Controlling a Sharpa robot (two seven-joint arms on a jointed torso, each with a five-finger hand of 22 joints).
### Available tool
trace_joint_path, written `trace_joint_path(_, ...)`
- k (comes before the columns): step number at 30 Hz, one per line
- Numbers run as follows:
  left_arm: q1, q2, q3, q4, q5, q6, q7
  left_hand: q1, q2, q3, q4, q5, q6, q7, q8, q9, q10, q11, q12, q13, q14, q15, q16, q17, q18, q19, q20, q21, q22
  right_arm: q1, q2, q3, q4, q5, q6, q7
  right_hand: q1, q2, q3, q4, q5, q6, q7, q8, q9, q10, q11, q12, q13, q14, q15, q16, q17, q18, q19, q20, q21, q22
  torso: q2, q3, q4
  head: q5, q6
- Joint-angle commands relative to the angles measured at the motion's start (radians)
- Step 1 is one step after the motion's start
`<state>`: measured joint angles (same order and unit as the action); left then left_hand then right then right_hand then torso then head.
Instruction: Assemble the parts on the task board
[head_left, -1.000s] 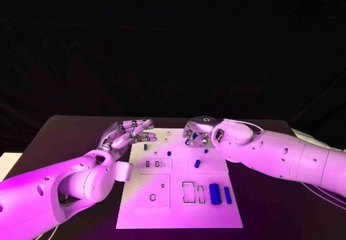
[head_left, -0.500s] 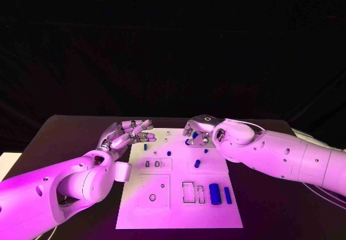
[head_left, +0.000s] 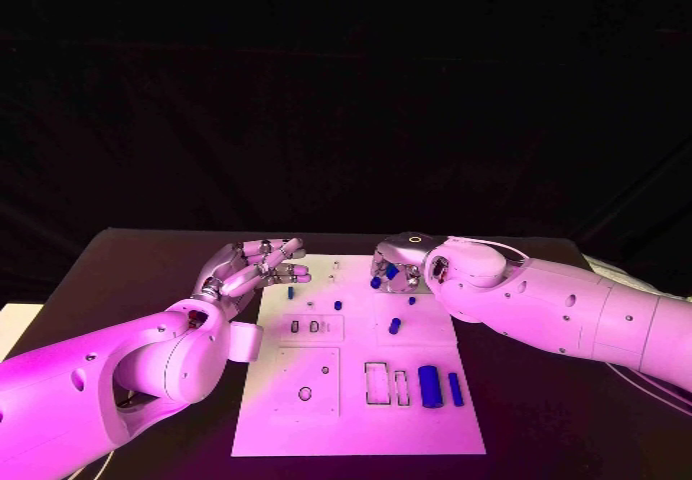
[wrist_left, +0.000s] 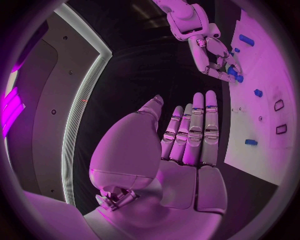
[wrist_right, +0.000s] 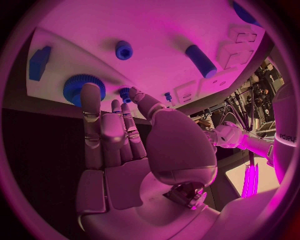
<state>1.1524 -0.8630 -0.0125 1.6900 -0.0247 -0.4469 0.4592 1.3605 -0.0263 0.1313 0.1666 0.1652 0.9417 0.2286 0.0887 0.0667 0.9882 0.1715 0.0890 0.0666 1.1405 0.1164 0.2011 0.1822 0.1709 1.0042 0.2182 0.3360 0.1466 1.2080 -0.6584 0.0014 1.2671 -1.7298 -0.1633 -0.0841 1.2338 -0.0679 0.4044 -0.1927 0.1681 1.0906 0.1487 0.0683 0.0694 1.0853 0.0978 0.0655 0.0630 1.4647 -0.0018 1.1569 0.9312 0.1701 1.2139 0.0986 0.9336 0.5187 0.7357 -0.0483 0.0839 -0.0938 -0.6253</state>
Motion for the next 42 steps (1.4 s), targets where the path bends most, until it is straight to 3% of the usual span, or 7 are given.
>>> trace_joint_path(1, 0.001, 0.001, 0.001, 0.000, 0.001, 0.019, 0.004, -0.003, 0.005, -0.005, -0.004, -0.006, 0.003, 0.005, -0.004, -0.001, -0.001, 0.006, -0.004, -0.001, 0.005, -0.002, -0.005, 0.001, 0.011, 0.008, 0.000, 0.003, 0.001, -0.001, 0.006, 0.000, -0.006, 0.004, 0.048, -0.001, 0.004, 0.006, 0.004, 0.012, -0.002, 0.003, 0.005, -0.001, 0.001, -0.003, 0.000, 0.002, 0.002, 0.015, 0.005, 0.001, 0.002, 0.008, -0.007, 0.001, 0.001, 0.001, 0.001, -0.0004, 0.0010, -0.001, 0.000)
trace_joint_path(7, 0.001, 0.002, 0.001, -0.002, 0.001, 0.019, 0.003, -0.002, 0.005, -0.005, -0.004, -0.006, 0.003, 0.004, -0.004, -0.001, -0.002, 0.006, -0.005, -0.001, 0.005, -0.002, -0.005, 0.001, 0.011, 0.008, 0.000, 0.003, 0.001, -0.001, 0.013, 0.000, -0.015, 0.029, 0.051, 0.015, 0.011, 0.028, 0.017, 0.026, -0.041, 0.002, 0.004, -0.002, 0.001, 0.014, -0.002, 0.009, 0.003, 0.016, 0.004, 0.011, 0.010, 0.007, -0.009, 0.001, 0.013, 0.012, 0.001, -0.0001, 0.0017, 0.001, -0.002)
trace_joint_path(24, 0.001, 0.007, 0.001, -0.009, 0.001, 0.022, -0.001, -0.002, 0.006, -0.004, -0.004, -0.006, 0.003, 0.004, -0.005, -0.001, -0.002, 0.006, -0.005, -0.001, 0.005, -0.002, -0.006, 0.002, 0.011, 0.008, 0.000, 0.004, 0.001, -0.002, 0.027, 0.000, -0.031, 0.036, 0.041, 0.017, 0.029, 0.050, 0.047, 0.038, -0.059, 0.021, -0.003, 0.006, 0.005, 0.080, -0.016, 0.030, 0.009, 0.025, -0.006, 0.049, 0.053, 0.002, 0.002, -0.006, 0.051, 0.056, 0.003, -0.0010, 0.0035, -0.001, -0.011)
trace_joint_path(26, 0.001, 0.007, 0.001, -0.010, 0.001, 0.023, -0.001, -0.002, 0.006, -0.004, -0.004, -0.006, 0.003, 0.004, -0.005, -0.001, -0.002, 0.006, -0.005, -0.001, 0.005, -0.002, -0.006, 0.002, 0.011, 0.008, 0.000, 0.004, 0.001, -0.002, 0.027, 0.000, -0.030, 0.032, 0.012, 0.012, 0.050, 0.065, 0.065, 0.032, -0.085, 0.037, -0.009, 0.013, 0.009, 0.106, -0.023, 0.040, 0.012, 0.028, -0.013, 0.061, 0.068, -0.001, 0.010, -0.012, 0.069, 0.078, 0.002, -0.0011, 0.0038, -0.001, -0.012)
trace_joint_path(28, 0.001, 0.007, 0.001, -0.010, 0.001, 0.023, -0.001, -0.002, 0.006, -0.004, -0.004, -0.006, 0.003, 0.004, -0.005, -0.001, -0.002, 0.006, -0.005, -0.001, 0.005, -0.002, -0.006, 0.002, 0.011, 0.008, 0.000, 0.004, 0.001, -0.003, 0.025, 0.000, -0.025, 0.028, -0.053, 0.008, 0.073, 0.080, 0.089, 0.023, -0.103, 0.055, -0.014, 0.021, 0.014, 0.135, -0.032, 0.051, 0.017, 0.032, -0.020, 0.076, 0.085, -0.007, 0.026, -0.018, 0.099, 0.119, 0.002, -0.0010, 0.0033, -0.001, -0.013)
trace_joint_path(34, 0.001, 0.007, 0.001, -0.011, 0.001, 0.023, -0.002, -0.001, 0.007, -0.004, -0.005, -0.006, 0.003, 0.004, -0.005, -0.001, -0.002, 0.005, -0.005, -0.001, 0.004, -0.002, -0.006, 0.002, 0.011, 0.008, 0.000, 0.004, 0.001, -0.004, 0.021, 0.001, -0.009, 0.028, -0.205, 0.000, 0.092, 0.077, 0.115, 0.008, -0.106, 0.067, -0.017, 0.025, 0.019, 0.153, -0.037, 0.053, 0.021, 0.033, -0.024, 0.085, 0.093, -0.011, 0.034, -0.024, 0.123, 0.146, 0.002, -0.0014, 0.0040, 0.001, -0.010)
trace_joint_path(42, 0.001, 0.007, 0.001, -0.010, 0.001, 0.024, -0.002, -0.001, 0.007, -0.004, -0.005, -0.006, 0.004, 0.004, -0.005, -0.001, -0.002, 0.005, -0.005, -0.001, 0.004, -0.002, -0.007, 0.002, 0.011, 0.008, 0.000, 0.004, 0.001, -0.003, 0.064, 0.002, -0.048, 0.044, -0.267, -0.001, 0.090, 0.064, 0.130, 0.003, -0.106, 0.062, -0.012, 0.019, 0.020, 0.143, -0.032, 0.042, 0.018, 0.030, -0.021, 0.084, 0.087, -0.013, 0.030, -0.024, 0.131, 0.152, 0.003, -0.0029, 0.0060, 0.001, -0.005)
